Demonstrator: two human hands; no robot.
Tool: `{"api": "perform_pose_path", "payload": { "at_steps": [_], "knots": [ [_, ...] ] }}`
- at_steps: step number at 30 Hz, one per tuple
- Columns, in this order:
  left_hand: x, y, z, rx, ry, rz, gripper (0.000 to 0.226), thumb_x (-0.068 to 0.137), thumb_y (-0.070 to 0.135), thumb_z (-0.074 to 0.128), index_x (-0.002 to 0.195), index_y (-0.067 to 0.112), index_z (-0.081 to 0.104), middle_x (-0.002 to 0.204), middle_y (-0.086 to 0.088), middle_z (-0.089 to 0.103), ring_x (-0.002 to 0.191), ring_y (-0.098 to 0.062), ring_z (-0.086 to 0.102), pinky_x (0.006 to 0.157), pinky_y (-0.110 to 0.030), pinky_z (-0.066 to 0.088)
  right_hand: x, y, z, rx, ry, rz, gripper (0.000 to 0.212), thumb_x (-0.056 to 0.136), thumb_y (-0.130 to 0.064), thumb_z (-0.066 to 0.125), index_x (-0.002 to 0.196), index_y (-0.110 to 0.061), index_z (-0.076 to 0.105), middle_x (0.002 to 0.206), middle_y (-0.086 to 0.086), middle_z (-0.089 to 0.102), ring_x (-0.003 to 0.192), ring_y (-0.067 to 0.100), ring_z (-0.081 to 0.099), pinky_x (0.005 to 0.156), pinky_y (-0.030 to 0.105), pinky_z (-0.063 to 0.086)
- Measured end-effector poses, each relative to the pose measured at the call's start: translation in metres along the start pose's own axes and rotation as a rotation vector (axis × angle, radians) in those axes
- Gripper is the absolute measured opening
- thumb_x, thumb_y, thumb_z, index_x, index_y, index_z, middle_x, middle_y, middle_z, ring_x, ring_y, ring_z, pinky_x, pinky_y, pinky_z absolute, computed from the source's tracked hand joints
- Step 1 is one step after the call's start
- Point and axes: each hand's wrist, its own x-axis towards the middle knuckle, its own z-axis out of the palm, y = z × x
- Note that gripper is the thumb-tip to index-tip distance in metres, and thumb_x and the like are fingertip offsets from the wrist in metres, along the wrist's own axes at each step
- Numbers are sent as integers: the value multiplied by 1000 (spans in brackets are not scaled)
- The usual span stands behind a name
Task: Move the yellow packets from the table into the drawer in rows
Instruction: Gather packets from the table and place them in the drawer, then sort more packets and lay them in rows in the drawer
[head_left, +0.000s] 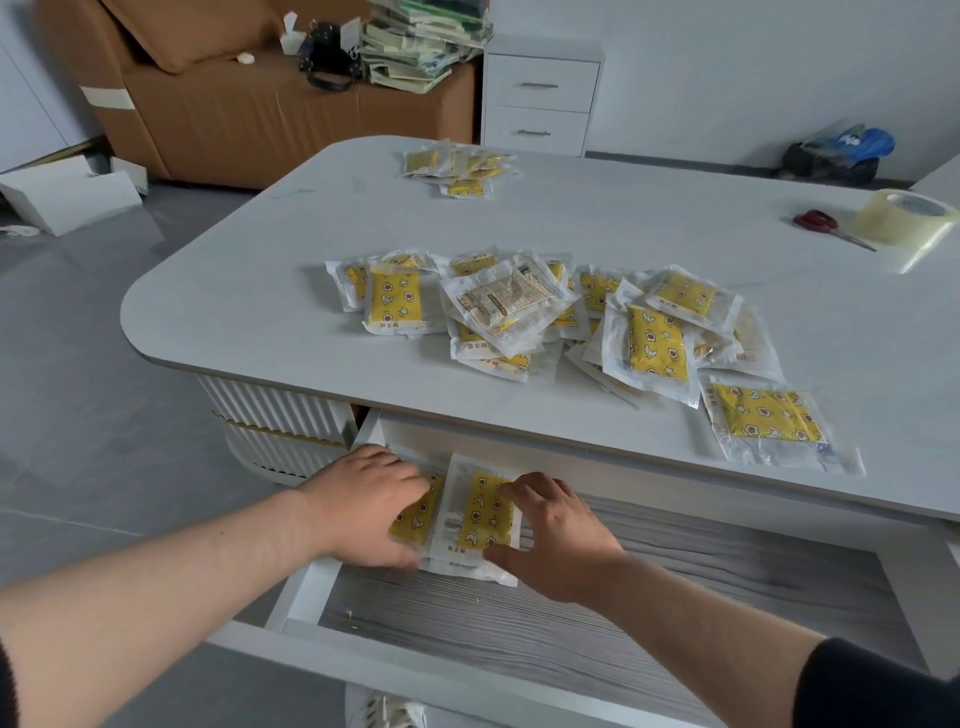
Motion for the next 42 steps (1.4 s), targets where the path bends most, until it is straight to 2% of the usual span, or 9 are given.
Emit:
{"api": "perform_pose_path", "payload": {
  "at_steps": [4, 7, 10, 14, 19, 22, 27, 32, 42],
  "knots": [
    [-15, 8, -38, -276, -53, -70, 59, 87, 54, 54, 139, 28, 44, 142, 7, 48, 125, -14, 48, 101, -31, 44, -19, -8, -37, 92, -111, 29, 50, 88, -48, 60, 134, -31, 52, 131, -7, 57, 118, 14, 55, 98, 27, 46],
    [-33, 23, -69, -375, -52, -69, 46, 89, 44, 58, 132, 28, 53, 129, 8, 57, 106, -11, 56, 79, -23, 47, -43, -18, -69, 129, -78, 19, 30, 88, -39, 63, 116, -28, 64, 101, -14, 62, 98, 10, 62, 85, 22, 49],
    [-57, 40, -98, -511, 37, -64, 48, 86, 46, 62, 131, 30, 54, 127, 13, 58, 107, -6, 57, 90, -24, 48, -72, -32, -103, 159, 3, 10, 23, 88, -33, 64, 109, -25, 67, 91, -16, 61, 90, 8, 63, 84, 20, 50],
    [-94, 65, -133, -729, 189, -63, 47, 86, 44, 65, 130, 30, 55, 122, 15, 58, 106, -1, 57, 93, -22, 47, -112, -51, -138, 227, 105, -17, 19, 88, -32, 64, 105, -25, 68, 92, -13, 65, 88, 4, 64, 84, 21, 52],
    [-113, 84, -151, -932, 381, -97, 28, 87, 37, 65, 114, 32, 63, 104, 17, 63, 96, 3, 59, 91, -25, 49, -135, -60, -163, 313, 211, -35, 17, 88, -28, 64, 103, -25, 70, 91, -15, 68, 86, 0, 65, 80, 15, 52],
    [-106, 86, -143, -1038, 454, -151, 27, 89, 35, 63, 116, 31, 62, 105, 18, 63, 97, 6, 58, 85, -18, 47, -132, -53, -166, 379, 247, -13, 17, 88, -27, 65, 104, -25, 70, 90, -15, 69, 84, -2, 65, 77, 13, 52],
    [-74, 71, -115, -1073, 441, -187, 18, 89, 32, 64, 107, 37, 63, 98, 20, 66, 89, 9, 60, 76, -12, 46, -99, -21, -156, 434, 217, 21, 16, 89, -27, 65, 104, -28, 70, 90, -17, 69, 84, -6, 64, 73, 6, 49],
    [-49, 43, -121, -1153, 401, -228, 20, 88, 27, 66, 103, 40, 62, 99, 18, 68, 93, 13, 59, 81, -13, 48, -54, -14, -173, 474, 131, 46, 13, 88, -26, 66, 101, -30, 69, 89, -15, 70, 84, -3, 65, 77, 12, 53],
    [-128, -21, -245, -1311, 333, -401, 19, 90, 21, 65, 104, 34, 64, 100, 16, 68, 94, 6, 62, 80, -13, 48, -55, -100, -307, 472, 30, 99, 15, 87, -24, 66, 93, -38, 65, 90, -16, 69, 85, -4, 65, 82, 16, 54]
  ]
}}
